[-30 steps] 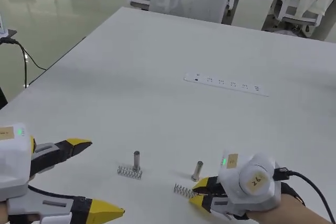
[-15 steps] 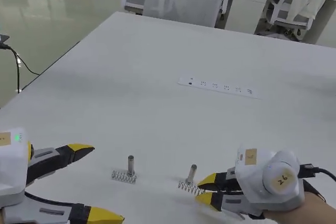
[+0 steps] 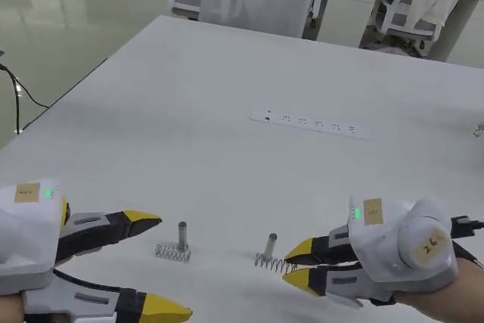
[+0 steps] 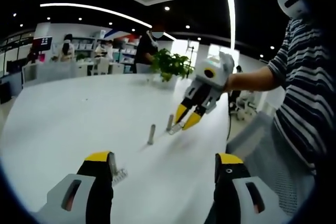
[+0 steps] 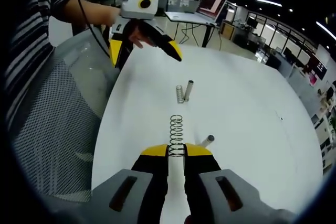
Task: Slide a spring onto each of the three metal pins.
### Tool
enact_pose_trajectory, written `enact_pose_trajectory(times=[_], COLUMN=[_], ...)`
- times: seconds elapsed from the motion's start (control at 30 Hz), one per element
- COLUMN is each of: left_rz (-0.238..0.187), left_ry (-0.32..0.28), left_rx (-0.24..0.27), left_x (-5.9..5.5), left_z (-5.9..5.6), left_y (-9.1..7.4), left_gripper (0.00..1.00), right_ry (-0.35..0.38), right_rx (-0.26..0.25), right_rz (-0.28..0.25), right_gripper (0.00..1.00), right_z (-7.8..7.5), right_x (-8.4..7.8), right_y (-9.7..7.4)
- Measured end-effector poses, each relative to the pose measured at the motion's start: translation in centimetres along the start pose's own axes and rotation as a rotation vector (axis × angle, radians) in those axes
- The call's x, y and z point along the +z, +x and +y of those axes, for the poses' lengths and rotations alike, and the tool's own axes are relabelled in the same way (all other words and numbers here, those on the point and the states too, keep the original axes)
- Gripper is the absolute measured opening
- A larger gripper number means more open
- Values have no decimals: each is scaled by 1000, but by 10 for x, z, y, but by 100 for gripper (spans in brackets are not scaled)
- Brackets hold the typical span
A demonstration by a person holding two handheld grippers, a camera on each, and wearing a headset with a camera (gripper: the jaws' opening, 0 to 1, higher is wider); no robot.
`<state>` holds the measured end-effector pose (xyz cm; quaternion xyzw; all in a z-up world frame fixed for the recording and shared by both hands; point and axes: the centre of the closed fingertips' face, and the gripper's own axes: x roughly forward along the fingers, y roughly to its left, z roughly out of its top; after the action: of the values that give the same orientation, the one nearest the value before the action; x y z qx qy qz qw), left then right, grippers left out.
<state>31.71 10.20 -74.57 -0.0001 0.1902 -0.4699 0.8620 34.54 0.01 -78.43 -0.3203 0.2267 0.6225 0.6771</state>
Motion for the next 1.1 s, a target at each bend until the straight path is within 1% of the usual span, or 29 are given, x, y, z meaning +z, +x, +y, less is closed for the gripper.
enact_pose_trajectory(times=[0.03, 0.1, 0.13, 0.2, 0.27, 0.43, 0.53, 0.63, 0.83, 1.0, 1.1], left_rz=[2, 3, 7, 23, 33, 44, 54, 60, 61, 60, 55], left_ry=[6, 10, 14, 27, 35, 45, 56, 69, 79, 80, 78], left_rx=[-12, -38, -51, -84, -106, -152, -173, -188, -217, -229, -236], left_x=[1, 3, 3, 2, 1, 0, 0, -2, 1, 1, 3], left_z=[-2, -7, -9, -16, -20, -25, -29, -31, -37, -37, -39], left_y=[4, 12, 15, 23, 31, 45, 52, 60, 72, 77, 79], left_gripper=[74, 74, 74, 72, 70, 66, 62, 58, 49, 40, 36], right_ry=[-10, -26, -31, -41, -52, -66, -69, -77, -87, -93, -98], right_rx=[5, 15, 19, 26, 31, 40, 40, 44, 50, 55, 56], right_rz=[1, 1, 2, 0, 1, -3, -9, -11, -13, -22, -23], right_gripper=[8, 8, 8, 8, 8, 8, 7, 7, 7, 7, 7], right_z=[2, 6, 7, 9, 10, 14, 15, 17, 19, 21, 22], right_x=[1, 3, 4, 6, 6, 8, 10, 11, 12, 15, 15], right_y=[0, 0, 0, 0, -1, -2, -3, -3, -3, -4, -5])
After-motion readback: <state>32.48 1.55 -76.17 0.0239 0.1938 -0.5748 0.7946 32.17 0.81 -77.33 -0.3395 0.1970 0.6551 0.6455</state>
